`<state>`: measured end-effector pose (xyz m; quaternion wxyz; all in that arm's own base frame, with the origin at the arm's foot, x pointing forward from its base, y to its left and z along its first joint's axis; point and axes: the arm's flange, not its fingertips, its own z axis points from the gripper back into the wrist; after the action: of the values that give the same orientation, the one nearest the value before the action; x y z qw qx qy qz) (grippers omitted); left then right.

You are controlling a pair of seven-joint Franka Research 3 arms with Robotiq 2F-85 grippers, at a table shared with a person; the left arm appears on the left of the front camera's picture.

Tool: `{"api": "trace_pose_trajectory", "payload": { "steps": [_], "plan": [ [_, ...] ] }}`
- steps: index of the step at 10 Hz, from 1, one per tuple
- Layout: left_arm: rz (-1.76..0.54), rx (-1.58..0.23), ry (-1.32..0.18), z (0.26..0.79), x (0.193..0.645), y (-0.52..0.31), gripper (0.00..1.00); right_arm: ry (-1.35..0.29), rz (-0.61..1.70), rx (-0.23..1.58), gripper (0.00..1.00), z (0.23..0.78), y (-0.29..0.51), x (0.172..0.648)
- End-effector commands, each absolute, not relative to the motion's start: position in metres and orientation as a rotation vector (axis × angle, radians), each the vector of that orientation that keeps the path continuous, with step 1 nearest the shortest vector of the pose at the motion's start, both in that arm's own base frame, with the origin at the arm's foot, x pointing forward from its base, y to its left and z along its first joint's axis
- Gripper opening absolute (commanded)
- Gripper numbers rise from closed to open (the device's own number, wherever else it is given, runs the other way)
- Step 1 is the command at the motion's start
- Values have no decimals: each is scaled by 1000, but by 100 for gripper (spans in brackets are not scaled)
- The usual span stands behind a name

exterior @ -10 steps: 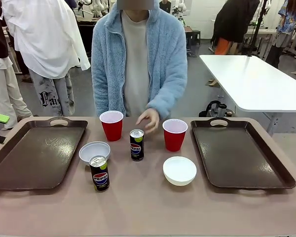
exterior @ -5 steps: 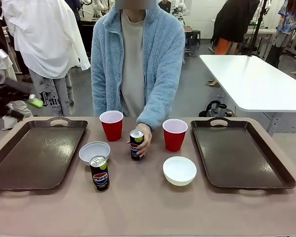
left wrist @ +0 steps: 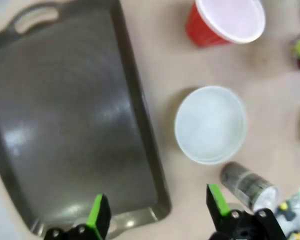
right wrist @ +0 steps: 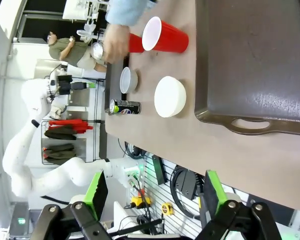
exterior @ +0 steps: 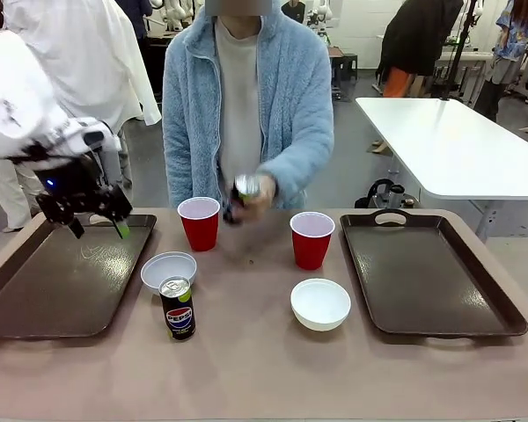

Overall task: Prepare tableware on both trays.
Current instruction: Pick up a Picnic Bowl from the table and place it on a Handle tray.

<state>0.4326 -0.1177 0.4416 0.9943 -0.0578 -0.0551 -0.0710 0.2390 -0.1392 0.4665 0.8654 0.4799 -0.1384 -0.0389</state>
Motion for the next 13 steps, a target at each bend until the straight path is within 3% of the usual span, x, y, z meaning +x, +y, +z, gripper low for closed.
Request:
{"api": "trace_pose_trajectory", "payload": {
  "steps": [1, 7, 8, 9, 10, 11, 13],
  "plan": [
    [-164, -15, -116, 427, 449, -141, 100, -303, -75, 1021, 100, 466, -140, 242],
    [-236, -36, -172, 356, 469, -169, 100, -303, -75, 1021, 100, 466, -140, 242],
    [-258, -73, -167, 350, 471, -174, 65, -303, -75, 1021, 100, 466, -140, 242],
    [-267, -91, -145, 347, 470, -178, 42, -303, -75, 1021, 100, 466, -140, 242],
    [-277, -100, -134, 344, 469, -184, 8, -303, -75, 1021, 100, 466, -140, 242],
    [-280, -91, -134, 340, 466, -187, 0, -303, -75, 1021, 100, 466, -140, 242],
    [-281, -66, -128, 334, 465, -188, 0, -303, -75, 1021, 100, 466, -140, 242]
  ]
}}
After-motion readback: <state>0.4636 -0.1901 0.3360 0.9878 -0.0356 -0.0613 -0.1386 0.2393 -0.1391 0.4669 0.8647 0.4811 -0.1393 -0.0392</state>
